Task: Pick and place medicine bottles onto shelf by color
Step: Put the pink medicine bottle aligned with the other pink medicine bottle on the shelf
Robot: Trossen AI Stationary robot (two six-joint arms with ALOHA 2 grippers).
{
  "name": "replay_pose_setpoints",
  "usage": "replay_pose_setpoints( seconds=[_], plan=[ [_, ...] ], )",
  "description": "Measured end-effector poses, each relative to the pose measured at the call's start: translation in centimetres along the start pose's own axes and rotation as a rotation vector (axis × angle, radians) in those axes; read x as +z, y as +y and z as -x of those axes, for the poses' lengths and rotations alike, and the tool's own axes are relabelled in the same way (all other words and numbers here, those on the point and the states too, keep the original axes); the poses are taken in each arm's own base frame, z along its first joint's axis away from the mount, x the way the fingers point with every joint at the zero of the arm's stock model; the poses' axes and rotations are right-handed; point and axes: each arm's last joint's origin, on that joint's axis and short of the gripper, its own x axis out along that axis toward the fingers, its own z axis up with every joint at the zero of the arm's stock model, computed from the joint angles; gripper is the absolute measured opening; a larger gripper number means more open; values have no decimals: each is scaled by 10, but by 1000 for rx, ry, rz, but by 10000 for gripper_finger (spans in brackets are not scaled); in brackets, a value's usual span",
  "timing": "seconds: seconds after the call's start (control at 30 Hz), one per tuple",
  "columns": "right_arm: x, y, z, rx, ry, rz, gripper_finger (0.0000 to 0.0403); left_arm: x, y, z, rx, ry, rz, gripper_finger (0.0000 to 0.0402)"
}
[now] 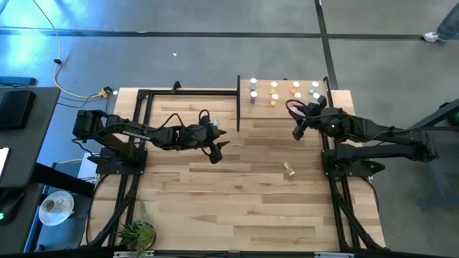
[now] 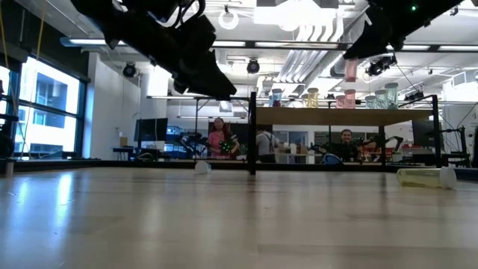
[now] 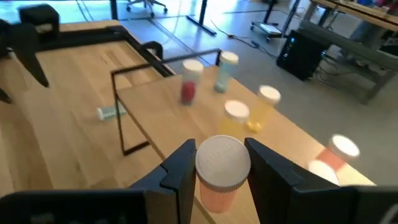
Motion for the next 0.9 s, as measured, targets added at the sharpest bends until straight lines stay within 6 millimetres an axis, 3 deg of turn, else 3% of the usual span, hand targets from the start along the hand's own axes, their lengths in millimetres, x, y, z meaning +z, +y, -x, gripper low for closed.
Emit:
replay_pose_setpoints(
  seconds=[0.23, 0.43, 0.9],
  plan=[
    [-15, -7, 5, -113, 2, -74, 112, 0, 0, 0, 0, -2, 0, 188],
    [-29, -10, -1, -177, 35, -136, 112, 0, 0, 0, -1, -2, 1, 188],
    [-34, -18, -23, -207, 117, -161, 112, 0, 0, 0, -1, -3, 9, 188]
  ],
)
